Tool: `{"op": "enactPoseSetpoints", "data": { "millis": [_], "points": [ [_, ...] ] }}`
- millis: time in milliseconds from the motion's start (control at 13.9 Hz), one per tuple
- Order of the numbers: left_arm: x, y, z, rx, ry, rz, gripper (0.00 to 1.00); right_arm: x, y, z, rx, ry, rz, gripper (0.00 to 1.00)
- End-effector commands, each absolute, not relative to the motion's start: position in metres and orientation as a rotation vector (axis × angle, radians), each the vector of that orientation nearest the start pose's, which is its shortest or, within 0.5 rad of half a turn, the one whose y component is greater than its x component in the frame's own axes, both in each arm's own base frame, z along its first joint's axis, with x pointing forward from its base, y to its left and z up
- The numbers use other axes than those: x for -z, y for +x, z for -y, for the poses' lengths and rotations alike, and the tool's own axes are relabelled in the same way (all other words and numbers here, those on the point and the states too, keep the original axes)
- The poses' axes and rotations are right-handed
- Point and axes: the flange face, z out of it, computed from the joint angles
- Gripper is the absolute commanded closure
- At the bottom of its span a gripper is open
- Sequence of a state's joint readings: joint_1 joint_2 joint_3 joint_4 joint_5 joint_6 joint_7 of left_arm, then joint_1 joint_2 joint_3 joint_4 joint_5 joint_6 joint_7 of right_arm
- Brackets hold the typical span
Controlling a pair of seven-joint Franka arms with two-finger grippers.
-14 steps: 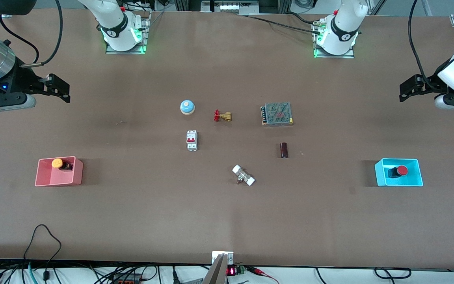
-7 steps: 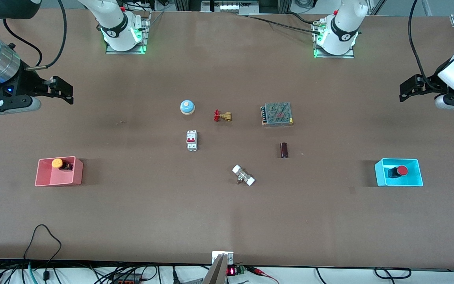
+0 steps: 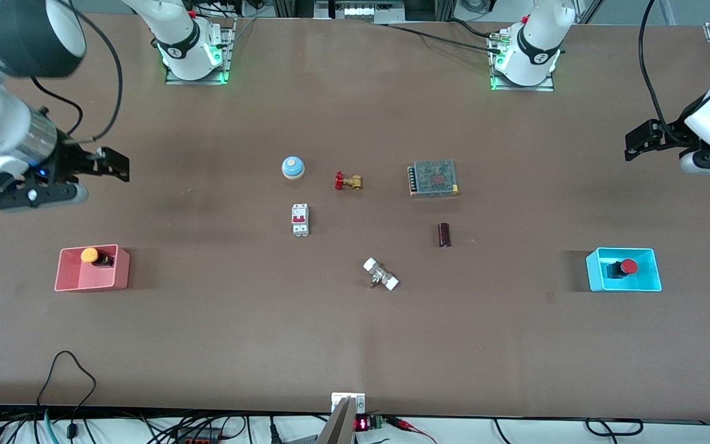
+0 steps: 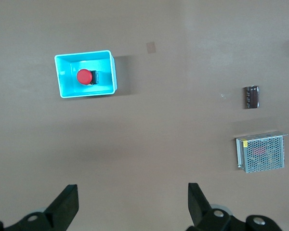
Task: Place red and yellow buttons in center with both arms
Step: 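Move the right gripper over the pink box while the left gripper nears cyan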
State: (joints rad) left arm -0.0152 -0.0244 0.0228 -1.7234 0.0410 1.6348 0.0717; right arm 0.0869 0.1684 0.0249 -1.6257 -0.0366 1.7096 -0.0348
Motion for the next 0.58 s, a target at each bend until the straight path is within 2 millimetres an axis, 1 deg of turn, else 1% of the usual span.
{"op": "enactPoseSetpoints", "data": {
  "millis": [0, 72, 144, 216, 288, 360, 432, 504],
  "points": [
    [-0.568, 0.567, -0.016, -0.120, -3.096, -0.091, 0.00, -0.475, 0.630, -0.031, -0.110, -3.175, 0.200, 0.00],
    [-0.560, 0.582, -0.023, -0.130, -3.095, -0.070, 0.00, -0.464, 0.636, -0.021, -0.094, -3.173, 0.213, 0.00],
    [-0.546, 0.598, -0.030, -0.151, -3.096, -0.056, 0.00, -0.455, 0.641, -0.007, -0.082, -3.186, 0.223, 0.00],
    [-0.519, 0.614, -0.036, -0.210, -3.098, -0.040, 0.00, -0.445, 0.645, 0.004, -0.078, -3.201, 0.254, 0.00],
    [-0.506, 0.627, -0.054, -0.225, -3.092, -0.026, 0.00, -0.436, 0.647, 0.012, -0.075, -3.210, 0.285, 0.00],
    [-0.494, 0.634, -0.065, -0.237, -3.092, -0.001, 0.00, -0.426, 0.647, 0.027, -0.068, -3.214, 0.285, 0.00],
    [-0.469, 0.643, -0.070, -0.271, -3.091, 0.008, 0.00, -0.417, 0.645, 0.041, -0.049, -3.215, 0.286, 0.00],
    [-0.457, 0.650, -0.084, -0.234, -3.092, 0.034, 0.00, -0.411, 0.645, 0.048, -0.019, -3.214, 0.303, 0.00]
  ]
}}
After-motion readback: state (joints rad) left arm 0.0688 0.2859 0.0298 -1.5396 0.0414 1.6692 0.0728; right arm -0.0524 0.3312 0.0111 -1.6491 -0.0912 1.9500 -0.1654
